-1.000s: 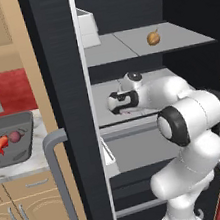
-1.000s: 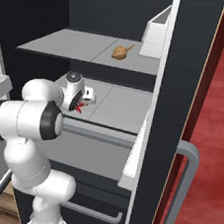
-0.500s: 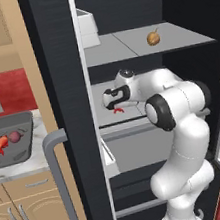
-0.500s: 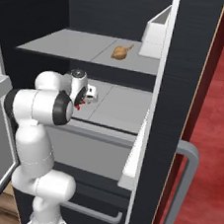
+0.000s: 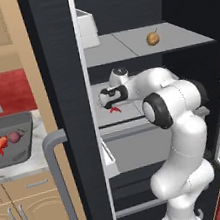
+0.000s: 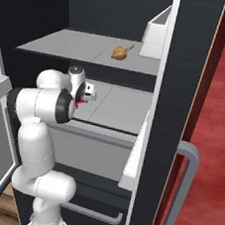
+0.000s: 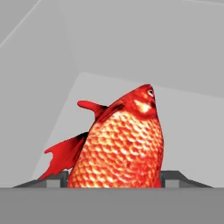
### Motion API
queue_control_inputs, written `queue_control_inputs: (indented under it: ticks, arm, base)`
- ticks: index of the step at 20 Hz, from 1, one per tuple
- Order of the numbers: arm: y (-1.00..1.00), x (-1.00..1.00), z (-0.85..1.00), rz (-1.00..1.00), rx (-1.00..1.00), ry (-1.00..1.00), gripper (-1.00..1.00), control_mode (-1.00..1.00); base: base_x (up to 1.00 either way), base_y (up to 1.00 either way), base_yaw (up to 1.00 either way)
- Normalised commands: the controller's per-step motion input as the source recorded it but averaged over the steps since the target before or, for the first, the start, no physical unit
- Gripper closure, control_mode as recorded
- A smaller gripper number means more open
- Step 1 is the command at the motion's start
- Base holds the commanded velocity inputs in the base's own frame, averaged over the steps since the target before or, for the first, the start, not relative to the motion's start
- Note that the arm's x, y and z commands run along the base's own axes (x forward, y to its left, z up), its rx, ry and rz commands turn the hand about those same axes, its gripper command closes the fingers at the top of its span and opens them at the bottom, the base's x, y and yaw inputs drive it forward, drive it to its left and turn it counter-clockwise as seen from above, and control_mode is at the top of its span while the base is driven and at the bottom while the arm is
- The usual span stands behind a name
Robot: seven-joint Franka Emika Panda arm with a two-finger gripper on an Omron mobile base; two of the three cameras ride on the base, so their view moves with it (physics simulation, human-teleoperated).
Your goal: Place one onion and one fish in each tupperware on the nearby counter, to pack two identical lunches.
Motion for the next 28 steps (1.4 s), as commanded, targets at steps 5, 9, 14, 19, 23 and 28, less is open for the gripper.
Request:
queue_control_inputs:
  ticks: [5, 9, 14, 19, 23, 28]
  arm:
    - [-0.16, -0.94, -0.61, 0.00, 0.00, -0.07, 1.00, -1.00]
    - [-0.35, -1.00, -0.03, 0.00, 0.00, -0.08, 1.00, -1.00]
    - [-0.21, -1.00, 0.64, 0.05, 0.00, -0.02, 1.00, -1.00]
    - [-0.20, -1.00, 1.00, 0.08, -0.04, 0.03, 1.00, -1.00]
    - [-0.14, -1.00, 0.89, 0.06, -0.06, 0.04, 1.00, -1.00]
    - [-0.23, -1.00, 0.66, 0.04, 0.00, 0.00, 1.00, -1.00]
  base:
    - [0.00, 0.00, 0.00]
    - [0.00, 0.00, 0.00]
    - [0.00, 0.00, 0.00]
    - [0.00, 0.00, 0.00]
    - [0.00, 0.00, 0.00]
    - [0.00, 0.00, 0.00]
